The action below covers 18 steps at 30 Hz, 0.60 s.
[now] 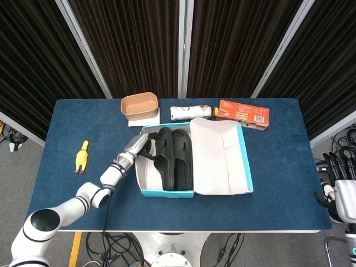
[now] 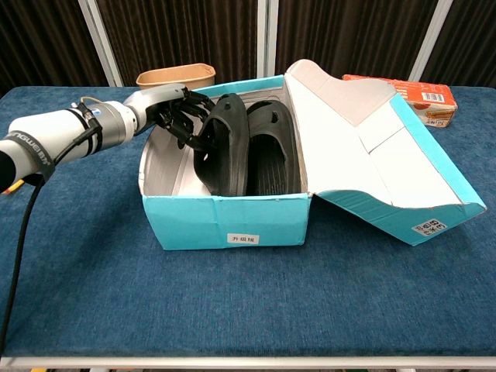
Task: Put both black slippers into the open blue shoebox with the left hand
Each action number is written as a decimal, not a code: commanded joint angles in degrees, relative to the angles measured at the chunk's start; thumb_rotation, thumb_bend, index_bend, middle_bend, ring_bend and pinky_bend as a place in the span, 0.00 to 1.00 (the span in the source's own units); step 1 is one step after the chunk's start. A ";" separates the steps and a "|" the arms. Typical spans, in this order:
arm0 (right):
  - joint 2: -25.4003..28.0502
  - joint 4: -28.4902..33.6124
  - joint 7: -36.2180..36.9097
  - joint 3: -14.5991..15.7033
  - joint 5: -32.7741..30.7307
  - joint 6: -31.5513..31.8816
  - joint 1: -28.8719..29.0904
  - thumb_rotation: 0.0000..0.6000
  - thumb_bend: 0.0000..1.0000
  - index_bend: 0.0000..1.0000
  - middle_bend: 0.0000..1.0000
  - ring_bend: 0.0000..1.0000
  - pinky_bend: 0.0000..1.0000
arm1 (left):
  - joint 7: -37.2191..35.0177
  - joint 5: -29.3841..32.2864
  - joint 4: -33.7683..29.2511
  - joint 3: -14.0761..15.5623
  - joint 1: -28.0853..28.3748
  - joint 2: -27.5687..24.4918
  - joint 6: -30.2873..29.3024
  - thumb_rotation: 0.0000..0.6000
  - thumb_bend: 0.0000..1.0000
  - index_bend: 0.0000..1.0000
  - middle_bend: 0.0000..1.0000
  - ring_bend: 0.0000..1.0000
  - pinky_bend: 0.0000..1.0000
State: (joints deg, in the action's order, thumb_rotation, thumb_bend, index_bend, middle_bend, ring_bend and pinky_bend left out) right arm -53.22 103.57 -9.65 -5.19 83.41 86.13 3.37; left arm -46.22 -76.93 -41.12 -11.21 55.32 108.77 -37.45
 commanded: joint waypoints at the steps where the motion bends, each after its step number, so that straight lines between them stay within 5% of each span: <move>1: 0.03 -0.05 0.10 0.02 0.07 0.11 -0.06 1.00 0.09 0.06 0.06 0.00 0.06 | 3.46 0.36 -0.37 -0.02 -0.48 0.44 -1.07 1.00 0.00 0.53 0.58 0.67 0.61; 4: 0.11 -0.10 0.33 0.03 0.12 0.14 -0.09 1.00 0.09 0.06 0.06 0.00 0.06 | 5.91 -0.02 -2.10 0.29 -0.94 -0.11 -2.18 1.00 0.00 0.41 0.47 0.57 0.58; 8: 0.06 -0.33 0.76 0.19 0.29 0.26 -0.26 1.00 0.09 0.06 0.06 0.00 0.06 | 10.01 0.07 -5.22 0.12 -1.39 -1.51 -3.60 1.00 0.00 0.19 0.22 0.28 0.53; 18: 0.21 -1.45 2.81 0.60 1.18 1.06 -0.91 1.00 0.09 0.06 0.06 0.00 0.06 | 27.24 3.64 -13.08 -1.77 -2.66 -4.48 -7.83 1.00 0.00 0.11 0.02 0.04 0.38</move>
State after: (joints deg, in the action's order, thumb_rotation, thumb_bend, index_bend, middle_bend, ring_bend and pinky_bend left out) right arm -53.01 102.22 -6.94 -4.64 84.52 87.13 2.52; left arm -23.53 -74.51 -51.41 -12.56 53.13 105.72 -44.11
